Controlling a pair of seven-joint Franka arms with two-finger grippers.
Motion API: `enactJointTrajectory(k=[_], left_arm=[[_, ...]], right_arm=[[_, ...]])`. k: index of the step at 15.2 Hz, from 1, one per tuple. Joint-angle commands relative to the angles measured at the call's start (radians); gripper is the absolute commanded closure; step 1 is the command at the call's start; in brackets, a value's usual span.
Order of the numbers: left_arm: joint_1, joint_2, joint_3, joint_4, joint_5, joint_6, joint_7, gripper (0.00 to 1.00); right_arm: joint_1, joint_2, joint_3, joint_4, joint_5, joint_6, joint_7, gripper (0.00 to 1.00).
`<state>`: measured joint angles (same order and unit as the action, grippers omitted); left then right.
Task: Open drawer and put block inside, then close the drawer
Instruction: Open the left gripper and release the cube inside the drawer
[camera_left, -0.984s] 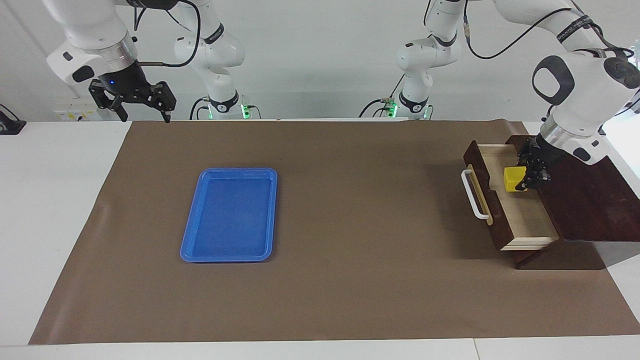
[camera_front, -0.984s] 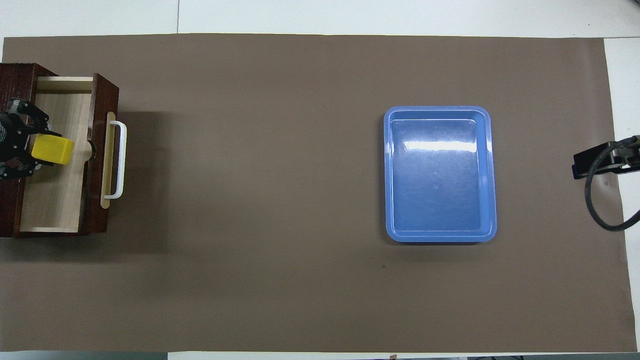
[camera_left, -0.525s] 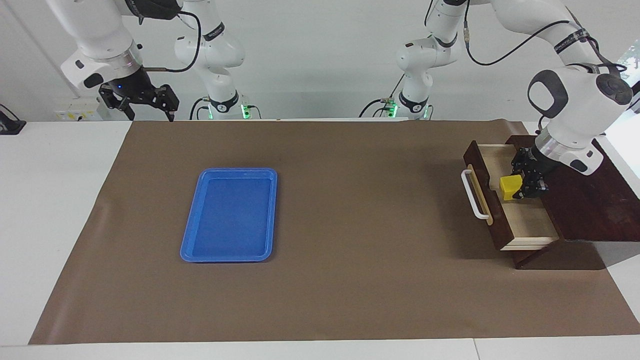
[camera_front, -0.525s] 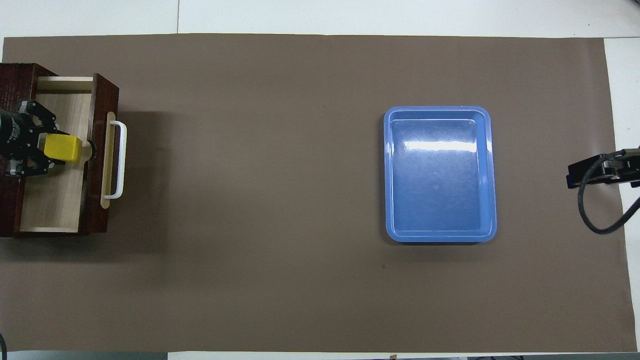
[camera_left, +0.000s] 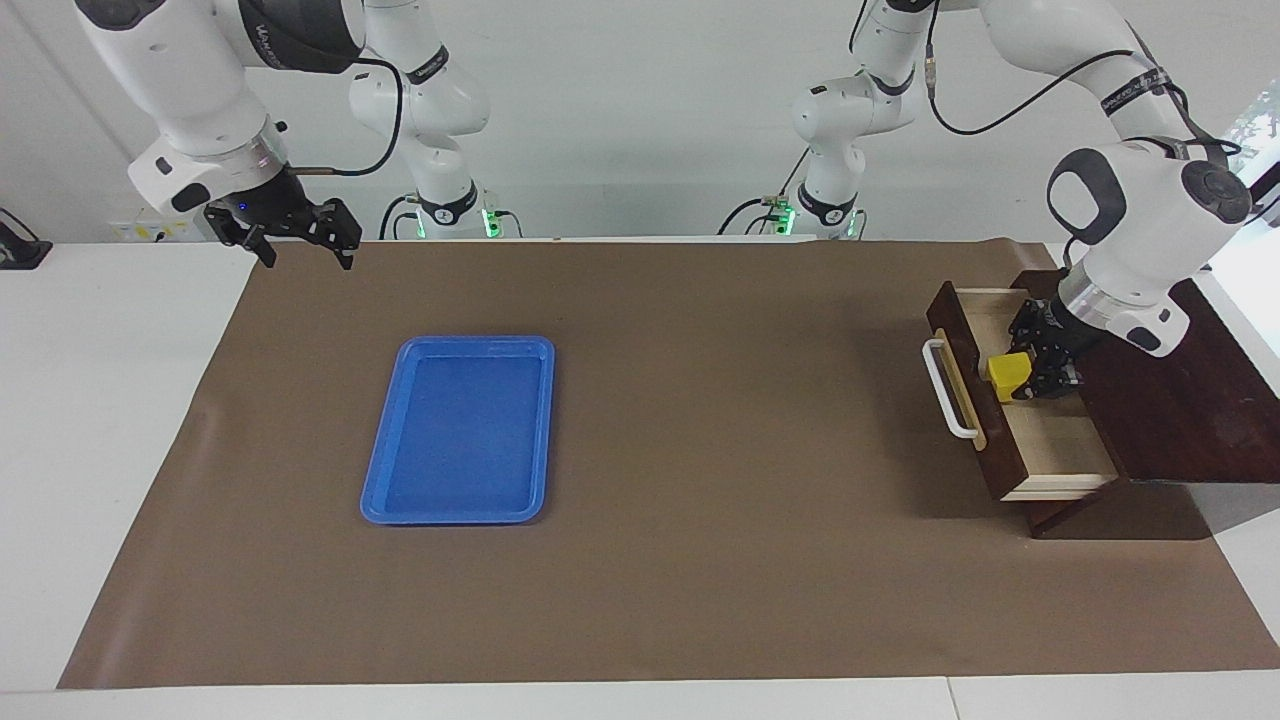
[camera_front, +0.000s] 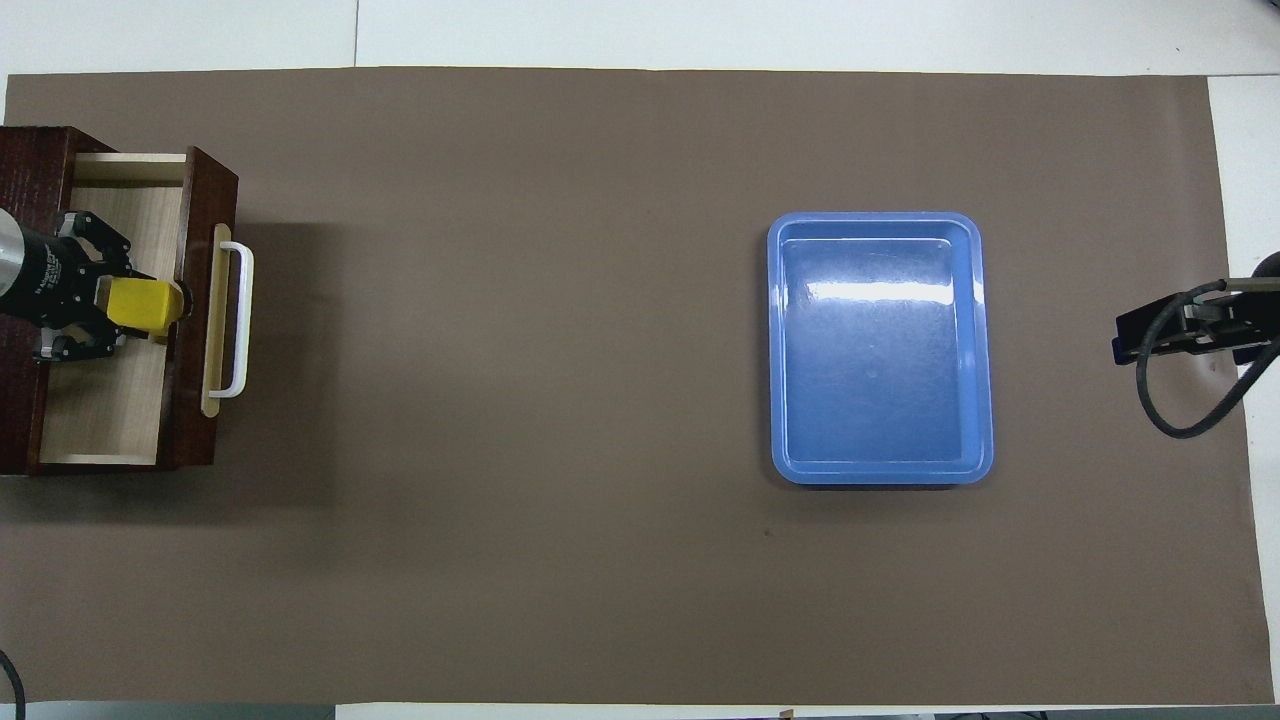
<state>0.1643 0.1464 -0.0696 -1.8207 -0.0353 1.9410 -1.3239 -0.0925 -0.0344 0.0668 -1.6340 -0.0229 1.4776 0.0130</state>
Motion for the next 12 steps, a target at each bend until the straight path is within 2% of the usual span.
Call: enactJointTrajectory(k=[1, 7, 8, 9, 10, 11, 12], left_arm=[[-0.002, -0.022, 0.001, -0.043, -0.014, 0.032, 0.002, 1.0], [-0.002, -0.045, 0.002, -0.112, -0.011, 0.093, 0.008, 1.0], [0.0, -0.045, 0.002, -0.114, -0.009, 0.095, 0.006, 0.86], [0.003, -0.045, 0.002, -0.114, -0.005, 0.093, 0.008, 0.52], [0.003, -0.045, 0.002, -0.111, -0.003, 0.09, 0.008, 0.05], [0.006, -0.044, 0.004, -0.102, -0.002, 0.078, 0.006, 0.0], [0.006, -0.042, 0.004, -0.091, 0.002, 0.066, 0.006, 0.0]], right_arm=[[-0.027, 0.042, 0.008, 0.094, 0.04, -0.04, 0.013, 0.0], [-0.01, 0.041, -0.005, 0.108, 0.034, -0.082, 0.015, 0.0], [-0.009, 0.041, -0.005, 0.108, 0.032, -0.08, 0.015, 0.0], [-0.007, 0.041, -0.005, 0.106, 0.028, -0.079, 0.013, 0.0], [-0.006, 0.041, -0.005, 0.106, 0.021, -0.077, 0.012, 0.0], [-0.004, 0.041, -0.005, 0.106, 0.02, -0.072, 0.012, 0.0], [-0.003, 0.039, -0.005, 0.105, 0.018, -0.063, 0.012, 0.0]])
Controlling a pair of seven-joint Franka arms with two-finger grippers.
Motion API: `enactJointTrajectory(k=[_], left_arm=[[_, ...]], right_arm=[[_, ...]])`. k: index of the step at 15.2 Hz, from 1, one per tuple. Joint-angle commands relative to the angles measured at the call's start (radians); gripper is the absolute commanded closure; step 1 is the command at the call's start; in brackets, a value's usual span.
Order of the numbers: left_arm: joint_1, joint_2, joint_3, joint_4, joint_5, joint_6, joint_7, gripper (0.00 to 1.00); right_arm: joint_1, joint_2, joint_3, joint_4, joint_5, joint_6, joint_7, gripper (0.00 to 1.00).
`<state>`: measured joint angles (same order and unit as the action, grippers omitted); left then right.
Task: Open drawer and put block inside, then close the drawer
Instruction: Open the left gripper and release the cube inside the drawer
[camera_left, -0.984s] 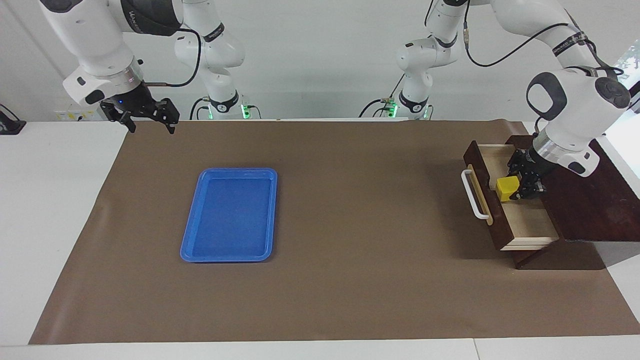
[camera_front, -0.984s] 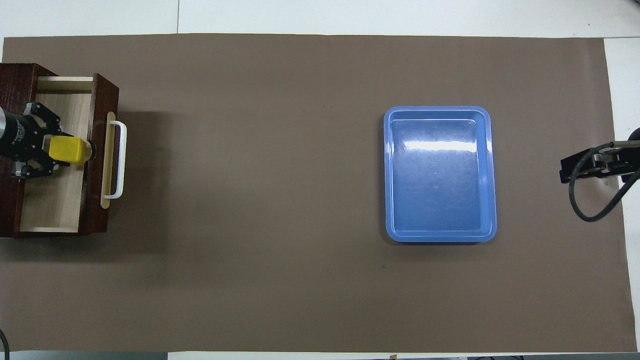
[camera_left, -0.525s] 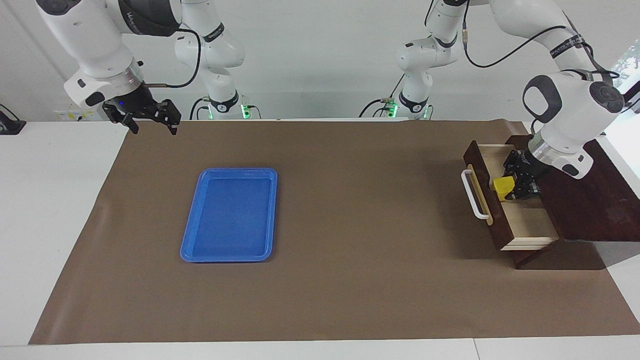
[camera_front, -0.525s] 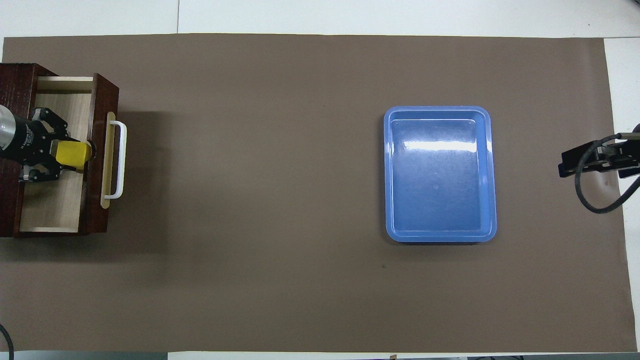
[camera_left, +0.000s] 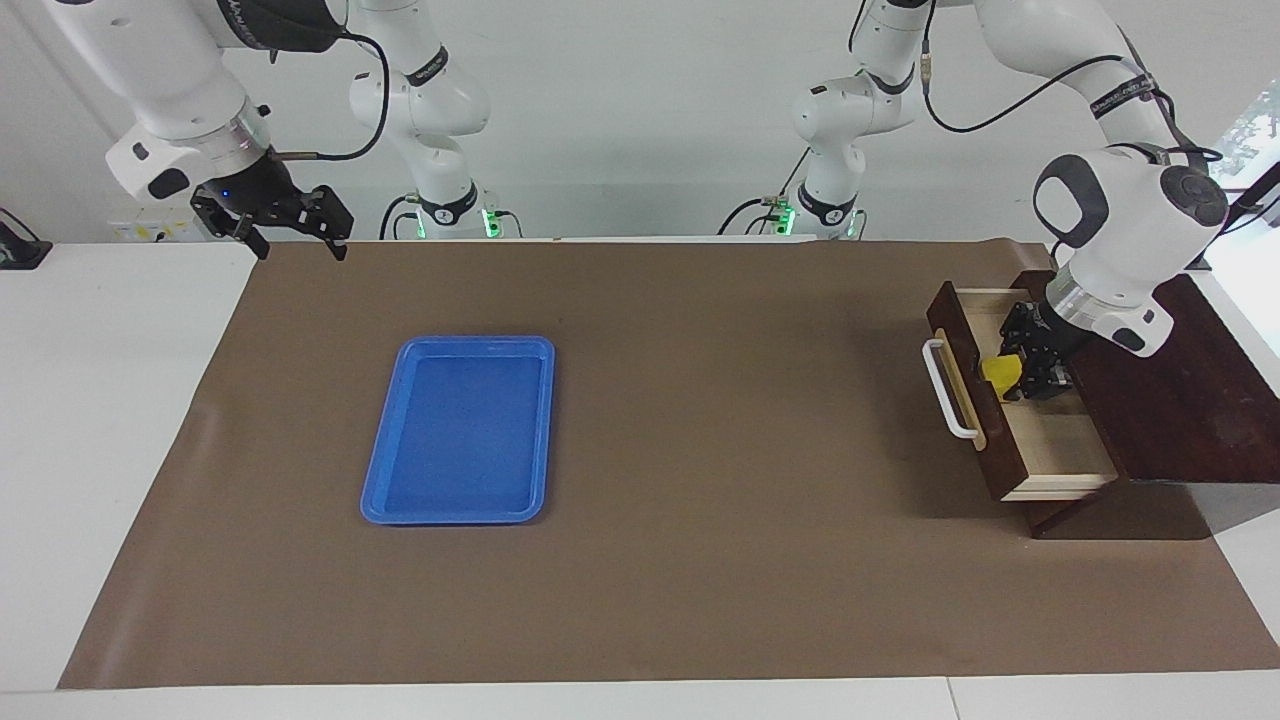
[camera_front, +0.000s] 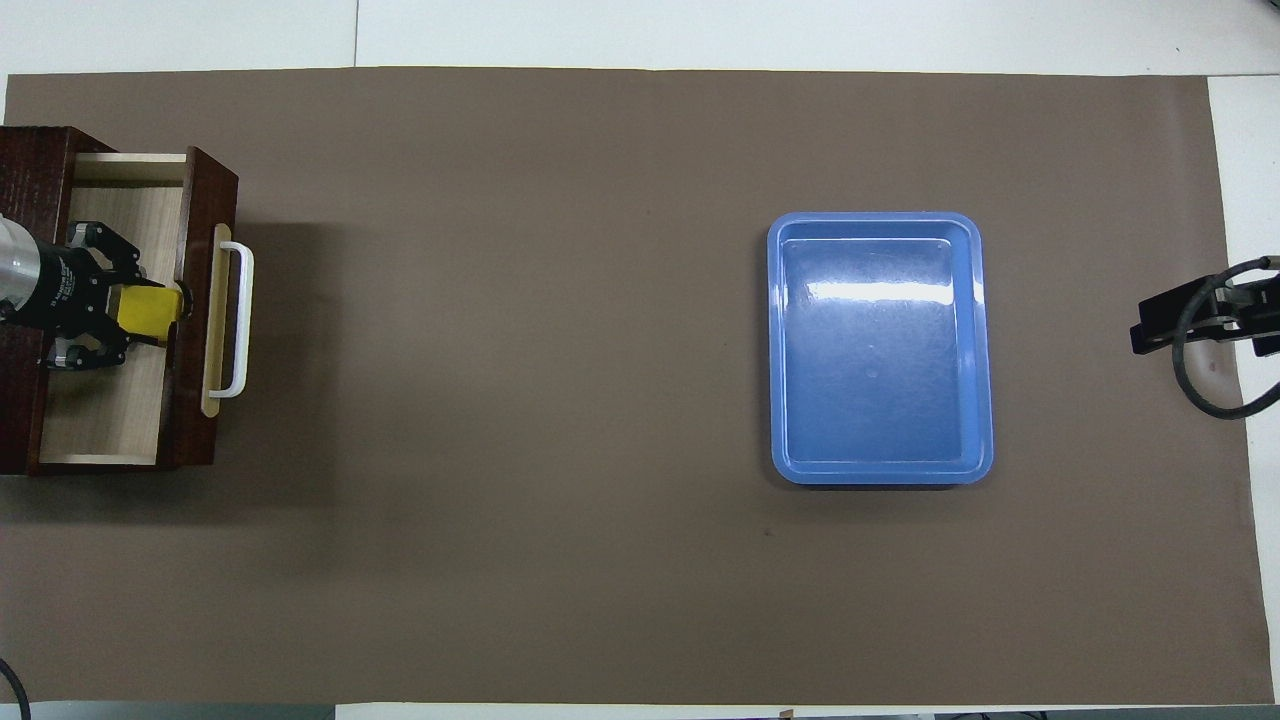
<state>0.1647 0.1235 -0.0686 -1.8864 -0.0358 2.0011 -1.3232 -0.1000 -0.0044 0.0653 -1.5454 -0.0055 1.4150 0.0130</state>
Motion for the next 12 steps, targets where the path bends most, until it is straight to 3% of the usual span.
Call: enactJointTrajectory(k=[1, 9, 12], left_arm=[[0.004, -0.016, 0.001, -0.005, 0.016, -0.016, 0.004, 0.0], [-0.016, -0.056, -0.013, 0.194, 0.024, -0.267, -0.01, 0.0], [-0.112, -0.076, -0.016, 0.158, 0.027, -0.265, -0.073, 0.0]], right_arm=[[0.005, 0.009, -0.004, 0.016, -0.001, 0.011, 0.012, 0.0], [0.005, 0.006, -0.002, 0.007, -0.002, 0.035, 0.012, 0.0], [0.008, -0.017, -0.002, -0.024, -0.002, 0.033, 0.012, 0.0]])
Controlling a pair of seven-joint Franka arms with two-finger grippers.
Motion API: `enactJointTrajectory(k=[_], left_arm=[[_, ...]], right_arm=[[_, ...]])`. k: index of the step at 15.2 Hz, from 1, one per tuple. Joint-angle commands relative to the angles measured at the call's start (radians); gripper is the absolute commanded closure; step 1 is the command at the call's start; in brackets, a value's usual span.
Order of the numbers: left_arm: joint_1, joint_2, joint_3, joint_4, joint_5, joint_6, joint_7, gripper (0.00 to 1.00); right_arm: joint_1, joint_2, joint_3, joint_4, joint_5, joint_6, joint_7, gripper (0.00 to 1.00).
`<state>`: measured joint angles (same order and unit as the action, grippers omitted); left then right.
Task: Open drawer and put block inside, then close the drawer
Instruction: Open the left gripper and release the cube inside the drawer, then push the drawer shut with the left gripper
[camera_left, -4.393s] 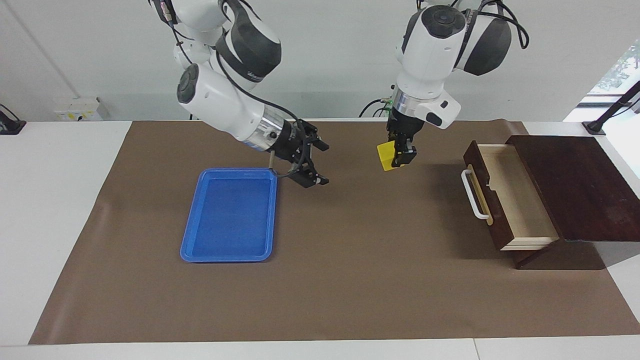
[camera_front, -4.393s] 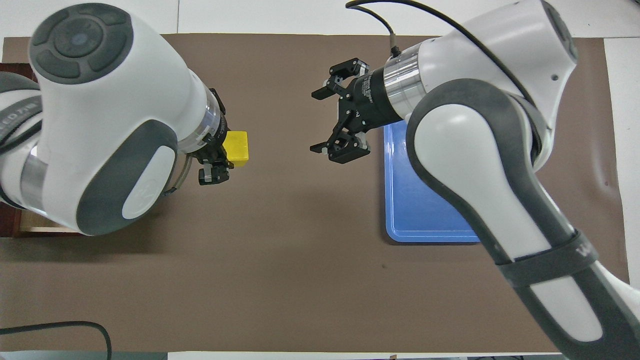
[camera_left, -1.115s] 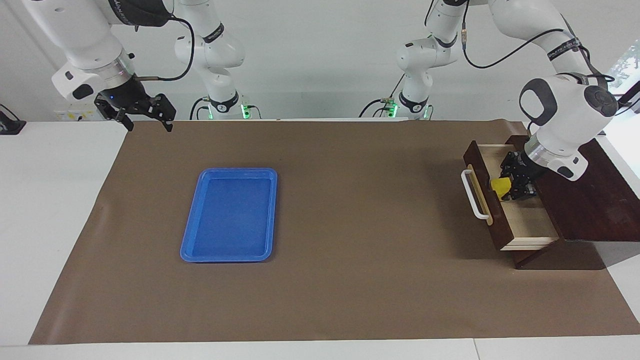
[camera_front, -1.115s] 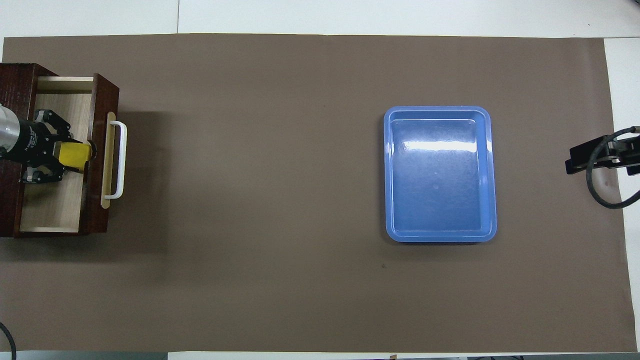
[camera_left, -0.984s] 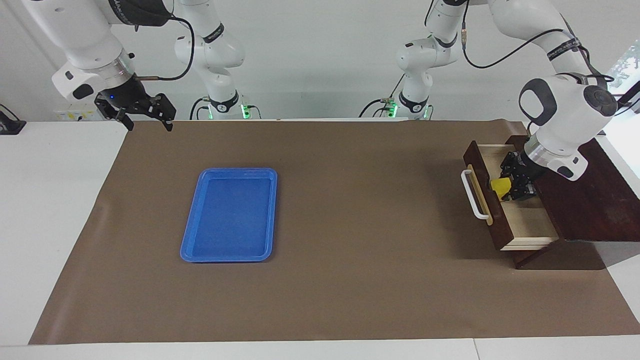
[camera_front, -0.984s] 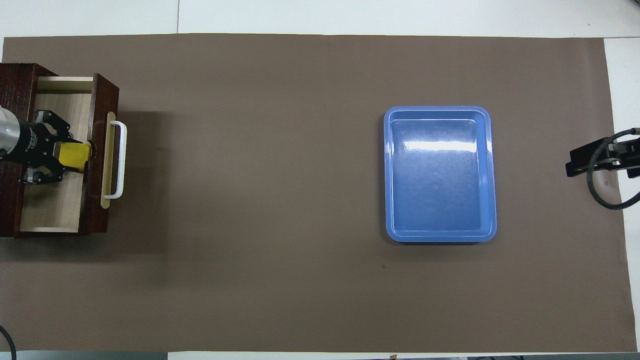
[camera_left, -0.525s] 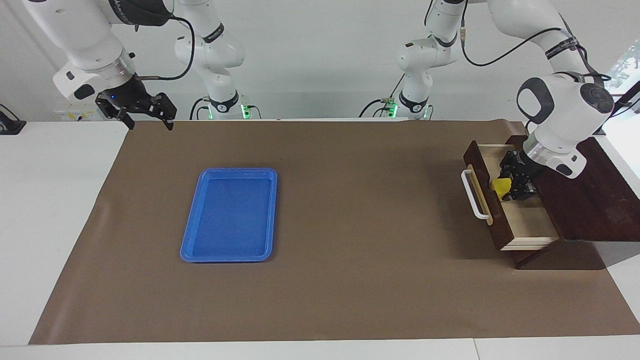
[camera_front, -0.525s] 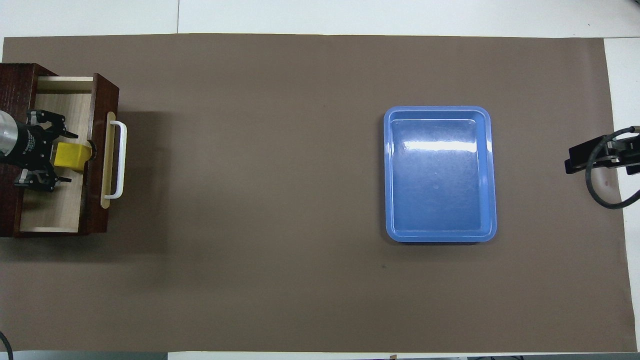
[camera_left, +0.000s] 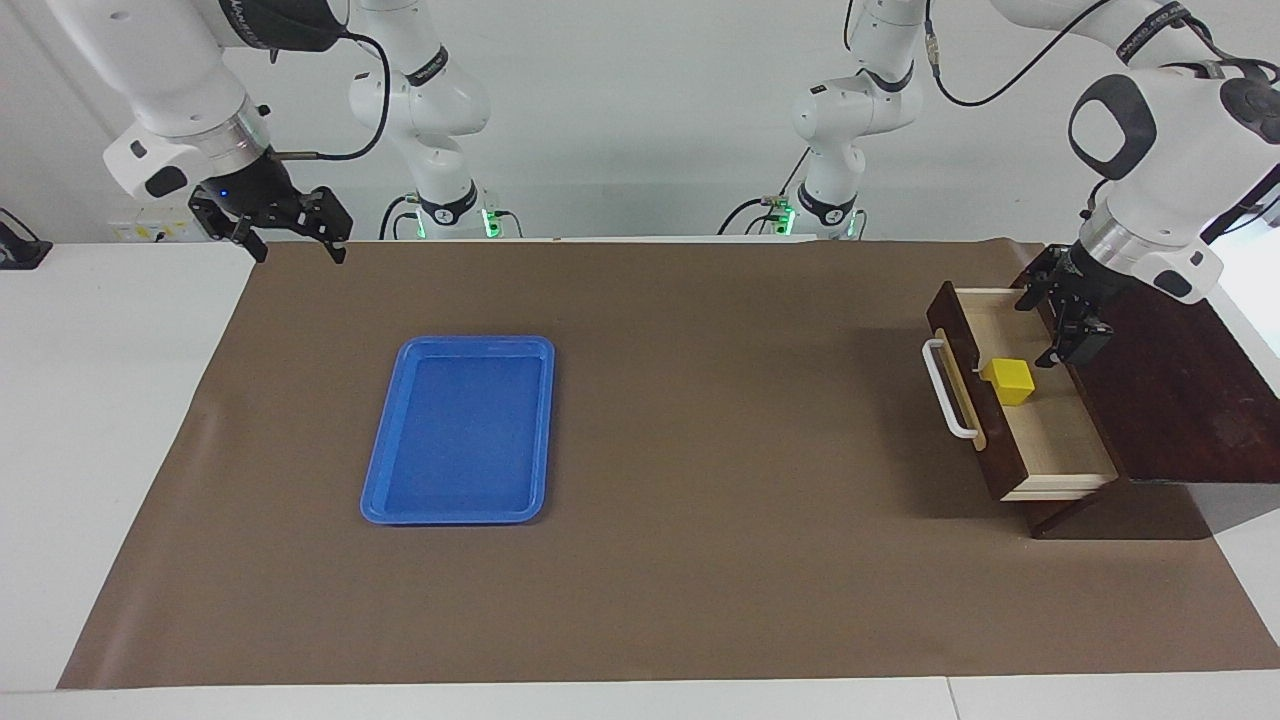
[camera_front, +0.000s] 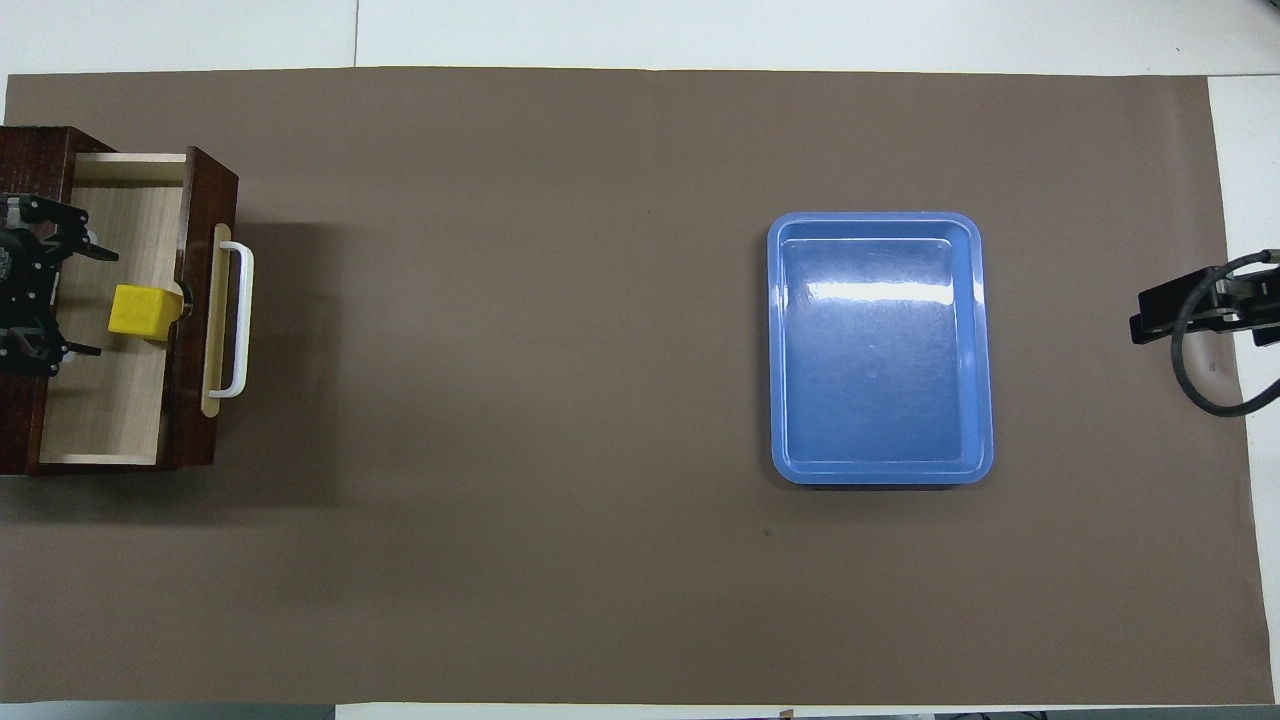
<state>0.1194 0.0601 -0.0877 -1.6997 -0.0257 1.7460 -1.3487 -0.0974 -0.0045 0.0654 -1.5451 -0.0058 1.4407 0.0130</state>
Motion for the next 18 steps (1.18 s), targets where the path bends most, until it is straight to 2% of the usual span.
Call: enactJointTrajectory(k=[1, 3, 5, 11, 18], left_arm=[[-0.099, -0.02, 0.003, -0.05, 0.018, -0.008, -0.05, 0.0], [-0.142, -0.017, 0.003, -0.074, 0.018, 0.009, -0.093, 0.0], [-0.173, -0.009, 0.003, -0.109, 0.067, 0.047, -0.141, 0.0], [-0.164, -0.013, 0.003, -0.254, 0.114, 0.222, -0.158, 0.0], [-0.035, 0.004, 0.005, -0.258, 0.134, 0.303, -0.063, 0.0]], right_arm=[[0.005, -0.018, -0.002, -0.024, -0.003, 0.007, 0.01, 0.0], [0.018, -0.017, -0.004, -0.023, -0.011, 0.009, 0.008, 0.0], [0.018, -0.017, -0.002, -0.02, -0.02, 0.009, 0.012, 0.0], [0.015, -0.015, -0.002, -0.016, -0.022, 0.009, 0.01, 0.0], [0.01, -0.015, -0.002, -0.015, -0.02, 0.009, 0.012, 0.0]])
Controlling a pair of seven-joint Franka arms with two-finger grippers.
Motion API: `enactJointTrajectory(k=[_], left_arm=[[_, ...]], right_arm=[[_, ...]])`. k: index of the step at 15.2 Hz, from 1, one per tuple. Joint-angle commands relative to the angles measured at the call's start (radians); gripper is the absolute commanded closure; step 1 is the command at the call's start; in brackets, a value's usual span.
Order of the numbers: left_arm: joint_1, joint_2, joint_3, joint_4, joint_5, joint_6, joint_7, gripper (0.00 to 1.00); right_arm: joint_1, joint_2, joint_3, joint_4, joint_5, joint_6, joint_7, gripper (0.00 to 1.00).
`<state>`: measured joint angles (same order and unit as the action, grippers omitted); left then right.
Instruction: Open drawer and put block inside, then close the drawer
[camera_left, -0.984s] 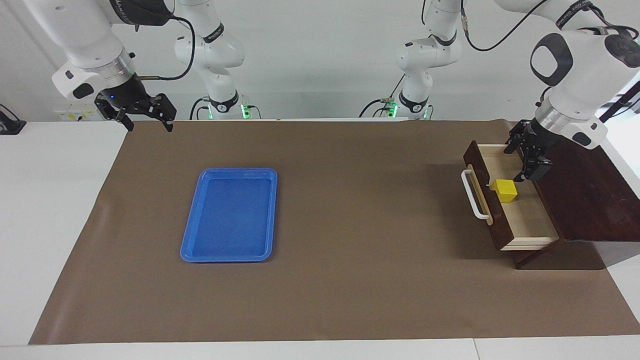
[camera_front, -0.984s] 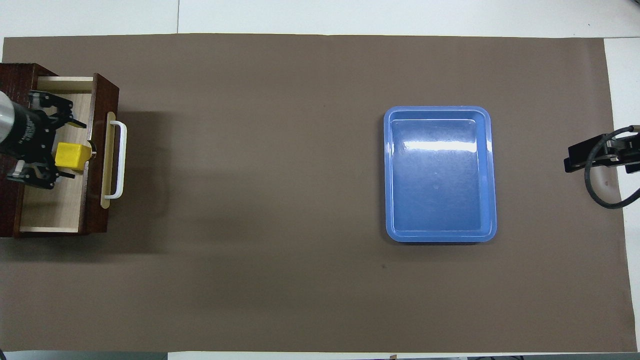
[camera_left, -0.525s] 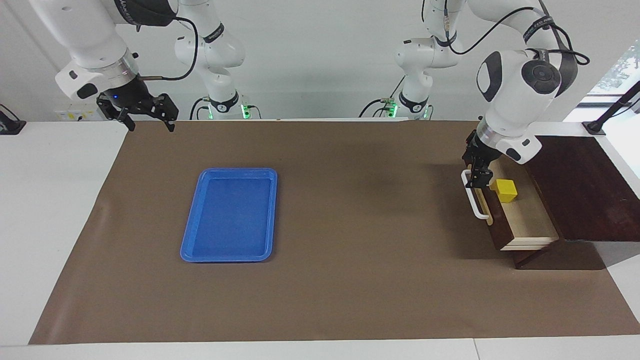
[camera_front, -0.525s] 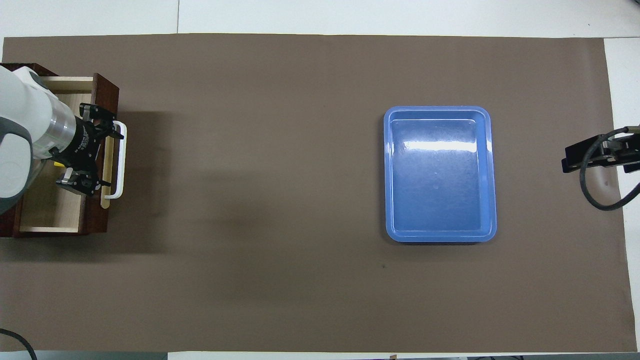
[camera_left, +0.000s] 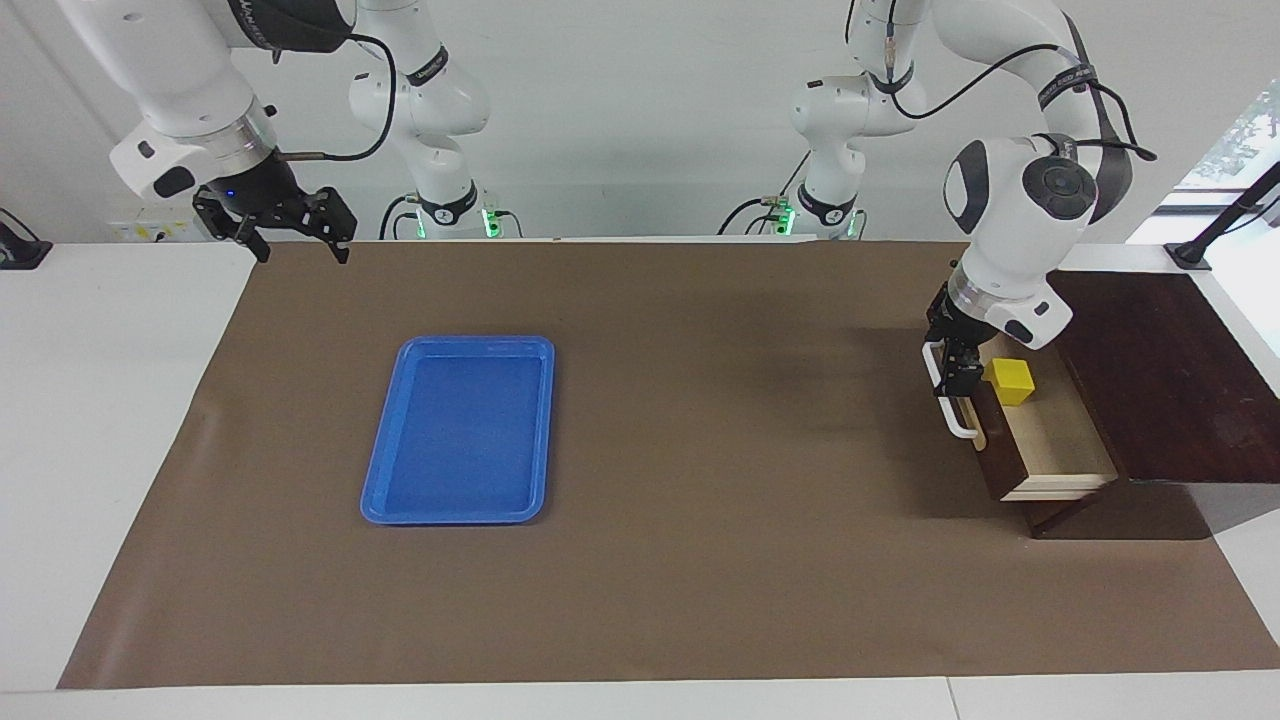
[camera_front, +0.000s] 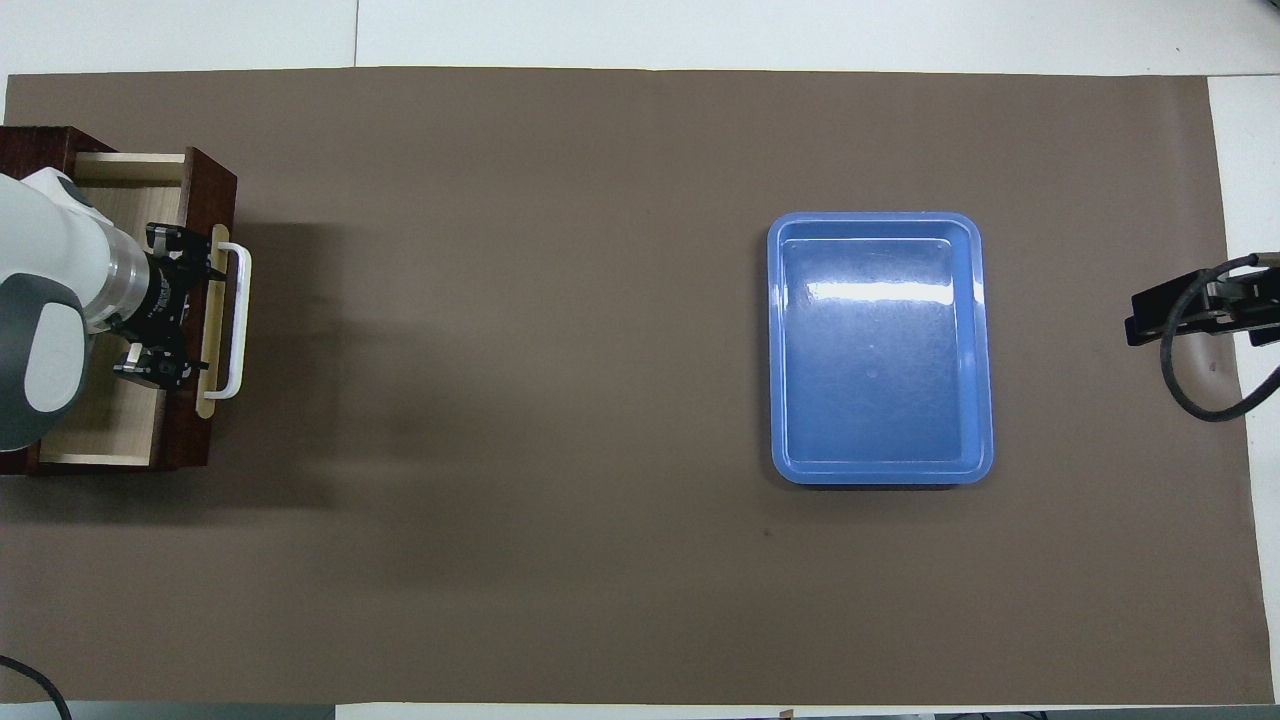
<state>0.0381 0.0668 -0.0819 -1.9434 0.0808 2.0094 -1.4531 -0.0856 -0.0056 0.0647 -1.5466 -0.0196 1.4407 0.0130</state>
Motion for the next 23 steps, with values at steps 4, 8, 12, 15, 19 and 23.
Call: enactJointTrajectory(k=[4, 8, 12, 15, 19, 23], left_arm=[[0.124, 0.002, 0.001, -0.005, 0.054, 0.066, 0.077, 0.0], [0.183, 0.004, 0.002, -0.005, 0.054, 0.103, 0.089, 0.0], [0.215, 0.004, 0.004, -0.005, 0.054, 0.101, 0.112, 0.0], [0.212, 0.002, -0.001, 0.004, 0.053, 0.086, 0.112, 0.0], [0.166, -0.024, -0.006, 0.034, 0.042, -0.004, 0.109, 0.0], [0.142, -0.076, -0.021, 0.032, 0.022, -0.046, 0.166, 0.0]], right_arm=[[0.003, -0.014, -0.002, -0.013, -0.007, 0.009, 0.013, 0.0], [0.003, -0.014, 0.0, -0.013, -0.007, 0.009, 0.013, 0.0], [0.003, -0.014, 0.0, -0.013, -0.007, 0.01, 0.012, 0.0], [0.001, -0.014, 0.0, -0.012, -0.007, 0.009, 0.01, 0.0], [0.001, -0.014, 0.0, -0.012, -0.007, 0.01, 0.008, 0.0], [0.0, -0.014, 0.0, -0.012, -0.007, 0.01, 0.008, 0.0]])
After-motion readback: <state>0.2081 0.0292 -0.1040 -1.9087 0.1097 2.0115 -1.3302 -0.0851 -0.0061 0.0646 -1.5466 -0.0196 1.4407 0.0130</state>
